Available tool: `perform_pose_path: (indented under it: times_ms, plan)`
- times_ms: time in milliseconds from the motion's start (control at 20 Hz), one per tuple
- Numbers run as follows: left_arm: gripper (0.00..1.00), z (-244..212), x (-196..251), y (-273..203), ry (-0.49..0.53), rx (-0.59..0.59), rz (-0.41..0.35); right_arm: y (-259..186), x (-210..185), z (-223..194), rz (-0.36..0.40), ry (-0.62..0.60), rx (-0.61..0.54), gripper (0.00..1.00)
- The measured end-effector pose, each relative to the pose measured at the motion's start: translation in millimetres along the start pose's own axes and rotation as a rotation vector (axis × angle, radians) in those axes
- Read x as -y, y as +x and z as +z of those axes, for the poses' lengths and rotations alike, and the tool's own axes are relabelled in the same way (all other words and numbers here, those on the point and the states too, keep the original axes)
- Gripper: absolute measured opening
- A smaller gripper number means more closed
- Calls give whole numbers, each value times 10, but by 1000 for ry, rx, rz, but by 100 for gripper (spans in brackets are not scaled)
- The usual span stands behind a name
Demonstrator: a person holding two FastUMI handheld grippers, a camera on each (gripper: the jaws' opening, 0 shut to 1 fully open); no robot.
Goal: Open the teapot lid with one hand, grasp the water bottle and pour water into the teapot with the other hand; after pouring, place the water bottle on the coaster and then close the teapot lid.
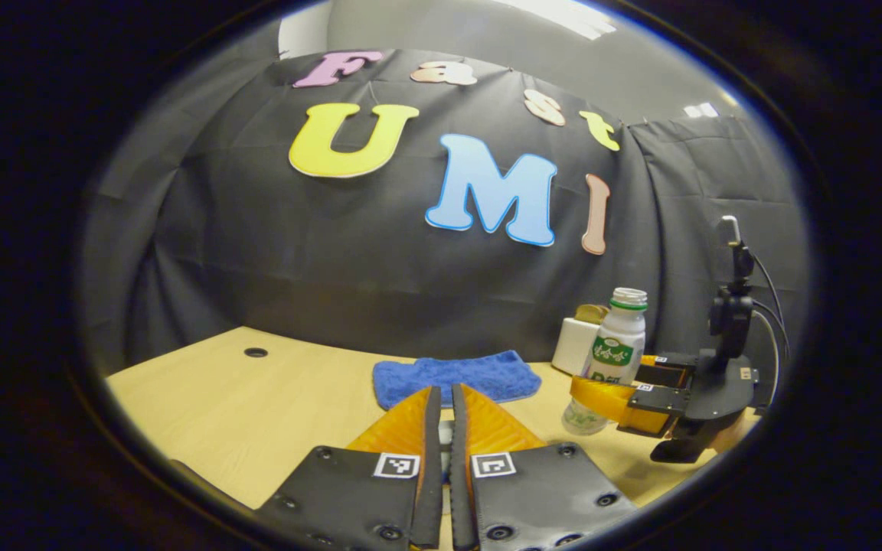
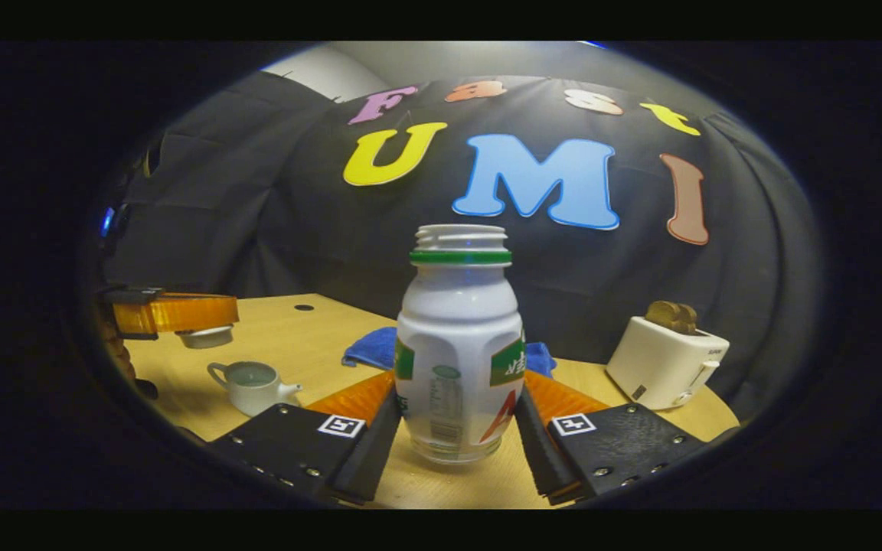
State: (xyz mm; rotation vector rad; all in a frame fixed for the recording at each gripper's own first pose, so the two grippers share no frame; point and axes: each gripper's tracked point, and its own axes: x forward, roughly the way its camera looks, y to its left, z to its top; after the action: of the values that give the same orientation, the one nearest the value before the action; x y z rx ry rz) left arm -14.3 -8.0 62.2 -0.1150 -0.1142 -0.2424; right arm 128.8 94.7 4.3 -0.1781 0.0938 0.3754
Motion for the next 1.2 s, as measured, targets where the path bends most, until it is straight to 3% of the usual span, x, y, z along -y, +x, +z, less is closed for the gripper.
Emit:
perform_pose_path:
  times_ms: [700, 1200]
  plan:
    - [14, -589, -126, 286, 146, -144, 43, -96, 639, 25, -134, 60, 13, 74]
    - [12, -634, -101, 226, 215, -141, 71, -74, 699, -49, -150, 40, -12, 74]
